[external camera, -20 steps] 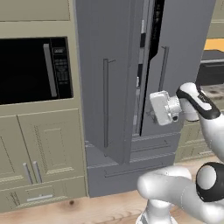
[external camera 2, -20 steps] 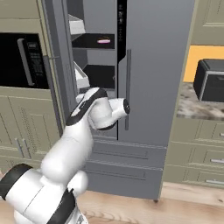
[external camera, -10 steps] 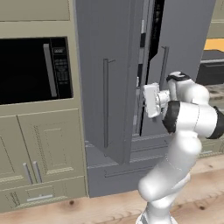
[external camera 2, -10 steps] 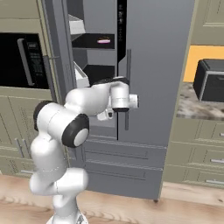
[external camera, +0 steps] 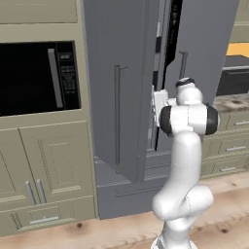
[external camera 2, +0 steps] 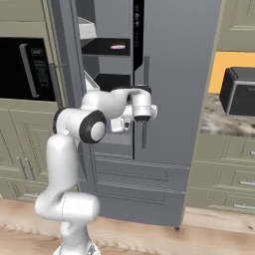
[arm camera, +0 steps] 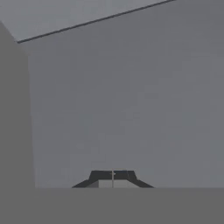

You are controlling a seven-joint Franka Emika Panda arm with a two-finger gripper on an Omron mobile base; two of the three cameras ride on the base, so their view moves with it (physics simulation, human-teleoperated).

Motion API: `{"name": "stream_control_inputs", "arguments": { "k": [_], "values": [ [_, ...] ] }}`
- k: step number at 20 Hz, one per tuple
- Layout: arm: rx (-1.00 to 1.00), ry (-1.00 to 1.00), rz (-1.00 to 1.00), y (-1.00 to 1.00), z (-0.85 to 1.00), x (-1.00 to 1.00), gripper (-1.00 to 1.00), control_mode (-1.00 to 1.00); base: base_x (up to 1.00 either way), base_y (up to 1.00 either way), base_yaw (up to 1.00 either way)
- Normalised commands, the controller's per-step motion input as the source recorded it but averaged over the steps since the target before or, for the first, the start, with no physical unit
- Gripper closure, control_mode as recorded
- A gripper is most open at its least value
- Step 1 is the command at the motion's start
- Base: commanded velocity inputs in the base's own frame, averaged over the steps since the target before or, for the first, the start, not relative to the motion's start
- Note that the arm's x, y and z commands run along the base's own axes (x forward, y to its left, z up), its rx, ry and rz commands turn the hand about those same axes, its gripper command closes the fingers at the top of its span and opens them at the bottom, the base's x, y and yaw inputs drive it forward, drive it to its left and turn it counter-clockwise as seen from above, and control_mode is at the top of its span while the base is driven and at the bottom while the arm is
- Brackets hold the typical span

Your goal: Take the cake and cupcake from the fridge and place them on the empty tray on the dining counter.

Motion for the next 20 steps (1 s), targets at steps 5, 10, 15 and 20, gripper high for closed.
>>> {"name": "stream_control_inputs", "arguments": {
  "k": [5,10,15,20],
  "values": [
    [0.2,0.18,0.33,0.44,-0.03,0.19,1.0,-1.0,0.0,0.0,0.0],
    [0.01,0.04,0.08,0.99,-0.25,0.01,1.0,-1.0,0.0,0.0,0.0],
    [0.0,0.0,-0.02,1.0,-0.34,0.14,1.0,-1.0,0.0,0.0,0.0],
    [0.07,0.05,0.0,0.91,-0.12,-0.04,1.0,-1.0,0.0,0.0,0.0]
  ]
}}
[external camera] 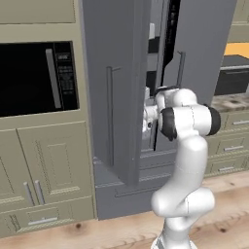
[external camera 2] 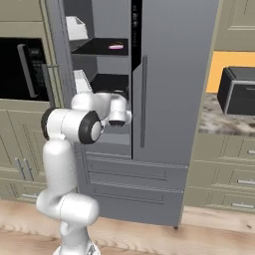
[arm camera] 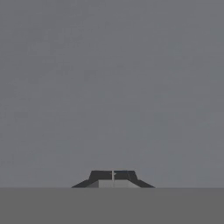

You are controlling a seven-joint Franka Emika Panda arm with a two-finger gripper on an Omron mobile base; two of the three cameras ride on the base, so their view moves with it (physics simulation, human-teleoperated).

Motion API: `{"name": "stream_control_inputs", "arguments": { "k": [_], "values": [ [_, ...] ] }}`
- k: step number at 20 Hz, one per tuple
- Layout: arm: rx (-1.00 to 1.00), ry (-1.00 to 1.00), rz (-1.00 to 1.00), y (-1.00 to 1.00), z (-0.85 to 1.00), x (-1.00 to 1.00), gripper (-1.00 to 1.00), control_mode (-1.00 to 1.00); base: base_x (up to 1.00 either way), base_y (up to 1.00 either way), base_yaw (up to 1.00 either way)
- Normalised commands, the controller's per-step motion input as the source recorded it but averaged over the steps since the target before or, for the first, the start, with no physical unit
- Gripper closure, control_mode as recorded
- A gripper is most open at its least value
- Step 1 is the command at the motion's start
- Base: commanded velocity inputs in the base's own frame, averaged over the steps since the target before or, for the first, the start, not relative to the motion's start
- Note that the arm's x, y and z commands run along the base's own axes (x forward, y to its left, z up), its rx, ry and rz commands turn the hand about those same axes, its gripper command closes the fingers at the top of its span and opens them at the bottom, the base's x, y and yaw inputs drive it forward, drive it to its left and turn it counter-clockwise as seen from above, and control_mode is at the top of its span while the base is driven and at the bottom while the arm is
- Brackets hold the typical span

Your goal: Take the cake and cupcake from the fridge and place them on the empty tray on the dining counter.

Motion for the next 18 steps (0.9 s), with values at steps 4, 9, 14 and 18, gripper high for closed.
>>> {"name": "stream_control_inputs", "arguments": {
  "k": [4,9,14,18],
  "values": [
    [0.34,0.34,0.19,0.89,0.0,-0.44,1.0,-1.0,0.0,0.0,0.0],
    [0.06,0.03,0.0,1.0,-0.2,-0.57,1.0,-1.0,0.0,0.0,0.0],
    [0.0,0.03,-0.05,0.59,-0.06,-0.03,1.0,-1.0,0.0,0.0,0.0],
    [0.03,-0.03,-0.03,-0.7,0.54,-0.18,1.0,-1.0,0.0,0.0,0.0]
  ]
}}
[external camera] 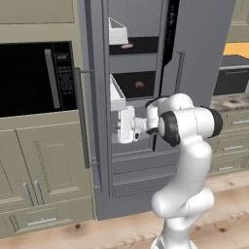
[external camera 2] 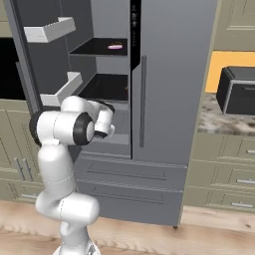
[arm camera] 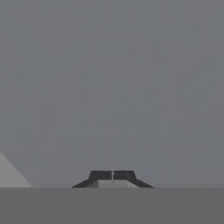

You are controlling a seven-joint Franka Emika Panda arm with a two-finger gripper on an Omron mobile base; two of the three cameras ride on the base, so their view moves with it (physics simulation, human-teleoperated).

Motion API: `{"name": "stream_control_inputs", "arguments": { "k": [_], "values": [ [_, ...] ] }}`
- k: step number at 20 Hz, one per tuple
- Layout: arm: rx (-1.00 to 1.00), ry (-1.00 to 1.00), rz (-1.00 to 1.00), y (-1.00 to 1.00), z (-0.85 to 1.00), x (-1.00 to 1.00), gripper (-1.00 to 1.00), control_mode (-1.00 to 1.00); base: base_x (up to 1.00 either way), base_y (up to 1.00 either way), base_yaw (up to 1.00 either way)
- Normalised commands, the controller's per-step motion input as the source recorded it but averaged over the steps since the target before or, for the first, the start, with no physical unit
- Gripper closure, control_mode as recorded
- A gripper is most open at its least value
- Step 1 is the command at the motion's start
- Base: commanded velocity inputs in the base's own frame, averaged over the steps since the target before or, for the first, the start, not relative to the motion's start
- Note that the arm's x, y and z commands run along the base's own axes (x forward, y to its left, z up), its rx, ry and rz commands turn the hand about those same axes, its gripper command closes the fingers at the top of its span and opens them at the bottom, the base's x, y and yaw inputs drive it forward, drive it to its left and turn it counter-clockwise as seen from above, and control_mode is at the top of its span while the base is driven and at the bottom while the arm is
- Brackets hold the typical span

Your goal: Take the cake and cupcake from the fridge and place them on the empty tray on the dining counter.

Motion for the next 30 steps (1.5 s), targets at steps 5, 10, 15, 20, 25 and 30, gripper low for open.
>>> {"name": "stream_control_inputs", "arguments": {
  "k": [5,10,15,20,25,30],
  "values": [
    [0.04,0.0,-0.19,-1.0,0.54,-0.23,1.0,-1.0,0.0,0.0,0.0],
    [-0.28,-0.15,-0.35,-0.97,0.12,-0.29,1.0,-1.0,0.0,0.0,0.0],
    [-0.68,-0.34,-0.49,-0.52,-0.04,-0.51,1.0,-1.0,0.0,0.0,0.0],
    [-0.79,-0.35,-0.52,-0.3,-0.01,-0.3,1.0,-1.0,0.0,0.0,0.0],
    [-0.79,-0.25,-0.49,-0.04,0.0,-0.15,1.0,-1.0,0.0,0.0,0.0],
    [-0.58,-0.05,-0.34,-0.02,0.1,-0.01,1.0,-1.0,0.0,0.0,0.0]
  ]
}}
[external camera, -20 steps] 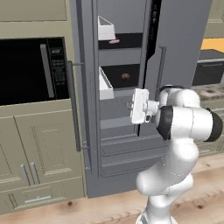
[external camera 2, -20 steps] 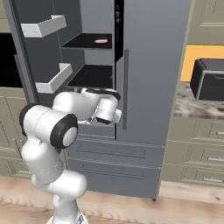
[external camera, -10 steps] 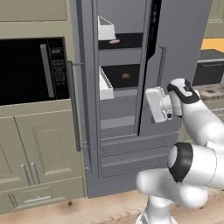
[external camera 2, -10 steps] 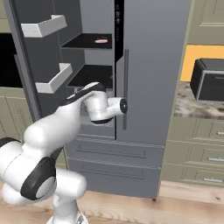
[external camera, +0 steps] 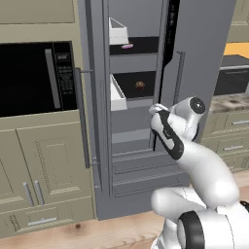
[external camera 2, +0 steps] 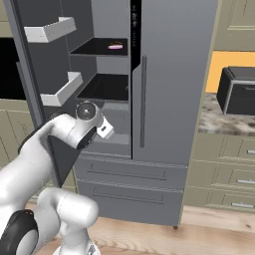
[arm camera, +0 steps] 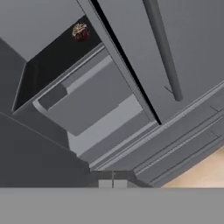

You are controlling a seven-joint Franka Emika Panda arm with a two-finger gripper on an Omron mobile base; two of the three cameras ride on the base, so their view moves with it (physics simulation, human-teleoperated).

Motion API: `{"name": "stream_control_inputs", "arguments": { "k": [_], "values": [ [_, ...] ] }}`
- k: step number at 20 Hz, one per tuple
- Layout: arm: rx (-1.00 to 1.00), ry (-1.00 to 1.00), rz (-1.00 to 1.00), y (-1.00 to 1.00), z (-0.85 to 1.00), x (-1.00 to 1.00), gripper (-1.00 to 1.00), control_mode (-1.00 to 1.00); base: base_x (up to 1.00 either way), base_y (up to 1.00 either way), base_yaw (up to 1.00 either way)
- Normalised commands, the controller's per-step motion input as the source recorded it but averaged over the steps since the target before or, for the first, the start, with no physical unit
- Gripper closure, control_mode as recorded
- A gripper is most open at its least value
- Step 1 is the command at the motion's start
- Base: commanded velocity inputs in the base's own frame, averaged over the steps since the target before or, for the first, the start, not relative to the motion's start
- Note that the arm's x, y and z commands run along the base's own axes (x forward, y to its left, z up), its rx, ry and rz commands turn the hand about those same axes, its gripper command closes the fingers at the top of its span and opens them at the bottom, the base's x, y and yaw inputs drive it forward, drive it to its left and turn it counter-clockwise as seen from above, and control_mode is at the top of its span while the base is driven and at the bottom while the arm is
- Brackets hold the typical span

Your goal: Take the cake and cupcake from the fridge and place them on the empty tray on the dining counter.

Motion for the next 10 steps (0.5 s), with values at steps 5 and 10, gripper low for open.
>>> {"name": "stream_control_inputs", "arguments": {
  "k": [5,10],
  "values": [
    [-0.02,0.05,-0.03,-0.22,0.15,0.31,1.0,-1.0,0.0,0.0,0.0],
    [-0.46,-0.15,0.0,-0.16,0.04,0.5,1.0,-1.0,0.0,0.0,0.0]
  ]
}}
